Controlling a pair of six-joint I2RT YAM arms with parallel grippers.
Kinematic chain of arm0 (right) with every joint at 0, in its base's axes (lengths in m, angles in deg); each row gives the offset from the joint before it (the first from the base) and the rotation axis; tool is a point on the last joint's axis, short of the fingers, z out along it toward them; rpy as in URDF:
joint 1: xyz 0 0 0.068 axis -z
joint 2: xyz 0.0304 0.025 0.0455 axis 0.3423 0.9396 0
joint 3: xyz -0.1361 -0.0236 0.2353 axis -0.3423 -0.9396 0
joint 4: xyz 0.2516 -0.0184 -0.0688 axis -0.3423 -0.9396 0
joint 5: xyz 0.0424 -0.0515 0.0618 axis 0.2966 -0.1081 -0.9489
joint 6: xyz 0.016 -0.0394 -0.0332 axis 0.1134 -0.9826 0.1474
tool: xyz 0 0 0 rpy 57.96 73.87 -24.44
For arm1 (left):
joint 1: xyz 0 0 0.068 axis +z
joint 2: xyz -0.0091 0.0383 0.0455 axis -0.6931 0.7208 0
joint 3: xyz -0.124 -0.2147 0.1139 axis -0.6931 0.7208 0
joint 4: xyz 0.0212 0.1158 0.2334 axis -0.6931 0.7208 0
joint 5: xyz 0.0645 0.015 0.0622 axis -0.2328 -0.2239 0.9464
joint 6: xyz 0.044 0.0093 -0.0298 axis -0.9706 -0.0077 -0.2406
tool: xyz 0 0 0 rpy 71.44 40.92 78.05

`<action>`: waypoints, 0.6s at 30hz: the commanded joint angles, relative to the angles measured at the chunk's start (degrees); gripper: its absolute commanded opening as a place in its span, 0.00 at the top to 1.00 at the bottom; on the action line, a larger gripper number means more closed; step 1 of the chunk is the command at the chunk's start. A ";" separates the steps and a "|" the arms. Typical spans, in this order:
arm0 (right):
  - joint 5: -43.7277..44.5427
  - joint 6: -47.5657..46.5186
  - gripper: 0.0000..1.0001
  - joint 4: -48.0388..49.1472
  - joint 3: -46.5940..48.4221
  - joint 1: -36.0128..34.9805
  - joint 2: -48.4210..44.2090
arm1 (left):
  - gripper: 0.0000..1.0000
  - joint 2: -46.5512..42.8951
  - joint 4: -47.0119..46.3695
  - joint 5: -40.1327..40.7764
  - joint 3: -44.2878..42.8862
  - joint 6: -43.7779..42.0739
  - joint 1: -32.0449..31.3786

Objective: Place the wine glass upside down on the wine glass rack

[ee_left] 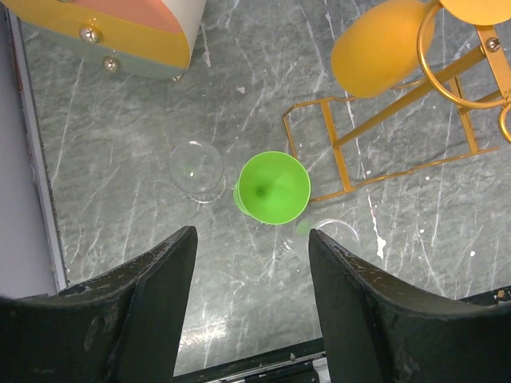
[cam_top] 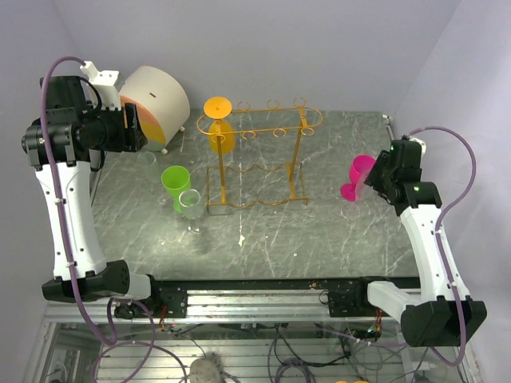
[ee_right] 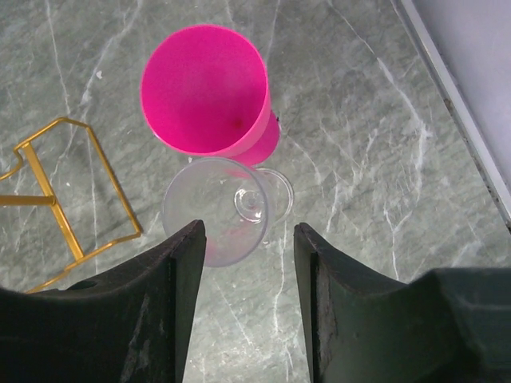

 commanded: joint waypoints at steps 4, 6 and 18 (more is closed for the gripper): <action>0.41 -1.42 0.56 3.72 -1.65 1.65 1.34 | 0.31 -1.44 -1.83 -2.38 0.62 -0.44 -0.08; -0.30 -1.51 0.56 4.34 -1.81 2.14 1.64 | 0.31 -1.41 -1.76 -2.39 0.53 -0.44 -0.13; -3.23 -1.54 0.70 5.43 -1.87 3.37 3.17 | 0.31 -2.20 -2.37 -1.68 2.01 -0.25 -0.08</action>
